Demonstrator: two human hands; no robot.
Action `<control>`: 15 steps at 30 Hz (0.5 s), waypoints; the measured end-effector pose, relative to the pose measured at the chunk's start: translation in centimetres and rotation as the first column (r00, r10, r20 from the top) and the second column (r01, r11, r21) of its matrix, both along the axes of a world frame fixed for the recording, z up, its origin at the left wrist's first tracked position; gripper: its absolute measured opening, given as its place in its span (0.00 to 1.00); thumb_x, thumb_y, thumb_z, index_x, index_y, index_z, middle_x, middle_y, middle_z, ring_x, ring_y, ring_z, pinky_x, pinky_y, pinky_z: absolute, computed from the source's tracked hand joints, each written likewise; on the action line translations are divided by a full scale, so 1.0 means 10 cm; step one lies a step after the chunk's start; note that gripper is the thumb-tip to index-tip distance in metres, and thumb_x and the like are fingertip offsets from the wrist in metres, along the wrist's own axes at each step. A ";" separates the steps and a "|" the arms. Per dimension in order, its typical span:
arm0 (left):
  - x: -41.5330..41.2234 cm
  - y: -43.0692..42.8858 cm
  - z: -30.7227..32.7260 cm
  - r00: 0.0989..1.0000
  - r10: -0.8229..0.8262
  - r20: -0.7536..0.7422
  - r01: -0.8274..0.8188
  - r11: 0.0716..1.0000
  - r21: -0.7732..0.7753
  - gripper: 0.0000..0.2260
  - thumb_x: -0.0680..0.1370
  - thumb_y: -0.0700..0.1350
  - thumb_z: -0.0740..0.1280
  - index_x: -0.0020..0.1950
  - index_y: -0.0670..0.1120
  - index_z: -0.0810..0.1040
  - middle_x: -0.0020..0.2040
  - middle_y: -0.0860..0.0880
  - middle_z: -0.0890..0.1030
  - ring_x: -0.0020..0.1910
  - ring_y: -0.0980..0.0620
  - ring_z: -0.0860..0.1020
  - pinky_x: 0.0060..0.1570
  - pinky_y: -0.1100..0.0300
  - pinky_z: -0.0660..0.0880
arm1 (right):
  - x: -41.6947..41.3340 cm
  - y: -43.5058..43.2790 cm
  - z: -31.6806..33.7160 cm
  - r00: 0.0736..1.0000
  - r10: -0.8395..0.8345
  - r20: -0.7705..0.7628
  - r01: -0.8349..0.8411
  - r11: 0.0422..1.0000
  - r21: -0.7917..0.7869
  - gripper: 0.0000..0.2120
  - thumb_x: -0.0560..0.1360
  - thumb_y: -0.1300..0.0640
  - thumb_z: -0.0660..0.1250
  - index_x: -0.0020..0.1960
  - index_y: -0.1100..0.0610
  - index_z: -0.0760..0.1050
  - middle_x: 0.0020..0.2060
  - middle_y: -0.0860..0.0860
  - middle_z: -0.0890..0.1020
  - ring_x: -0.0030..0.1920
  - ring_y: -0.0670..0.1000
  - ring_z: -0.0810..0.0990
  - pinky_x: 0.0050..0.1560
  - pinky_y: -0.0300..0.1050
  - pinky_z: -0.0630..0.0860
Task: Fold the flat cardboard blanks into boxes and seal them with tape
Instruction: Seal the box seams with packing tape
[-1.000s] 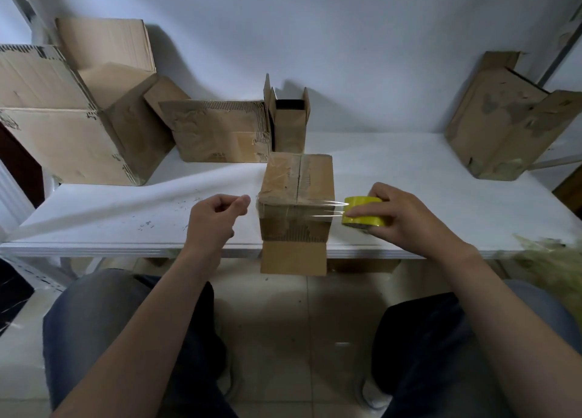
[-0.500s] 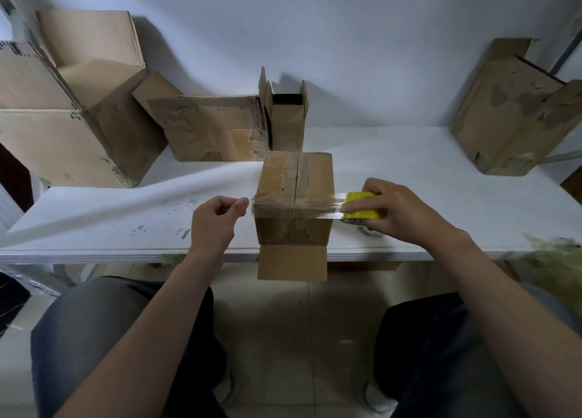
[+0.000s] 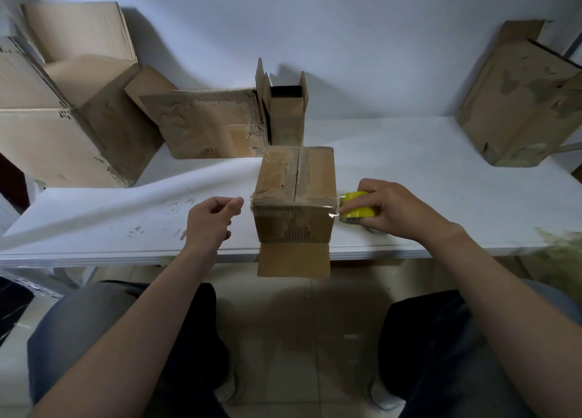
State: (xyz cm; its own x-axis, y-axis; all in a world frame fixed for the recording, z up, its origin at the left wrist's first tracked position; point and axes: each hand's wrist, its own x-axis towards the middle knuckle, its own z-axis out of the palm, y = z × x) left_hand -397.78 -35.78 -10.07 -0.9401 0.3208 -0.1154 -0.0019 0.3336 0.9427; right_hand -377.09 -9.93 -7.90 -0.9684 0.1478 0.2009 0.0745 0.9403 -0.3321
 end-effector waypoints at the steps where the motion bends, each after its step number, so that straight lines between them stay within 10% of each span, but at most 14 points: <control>1: -0.02 0.02 -0.01 1.000 -0.006 0.007 0.007 1.000 -0.005 0.08 0.80 0.51 0.70 0.51 0.48 0.82 0.47 0.52 0.82 0.46 0.50 0.77 0.40 0.58 0.76 | -0.02 0.01 0.00 1.000 -0.002 0.005 0.002 1.000 0.003 0.16 0.71 0.57 0.78 0.57 0.43 0.84 0.44 0.46 0.74 0.41 0.48 0.71 0.40 0.33 0.65; 15: -0.23 0.37 -0.13 0.992 -0.109 -0.059 0.101 0.987 -0.125 0.09 0.84 0.51 0.64 0.57 0.49 0.80 0.51 0.51 0.83 0.47 0.50 0.81 0.40 0.56 0.80 | -0.30 0.21 -0.06 0.998 0.064 0.025 -0.063 0.996 -0.056 0.14 0.70 0.54 0.80 0.54 0.43 0.84 0.43 0.46 0.78 0.42 0.49 0.76 0.40 0.42 0.72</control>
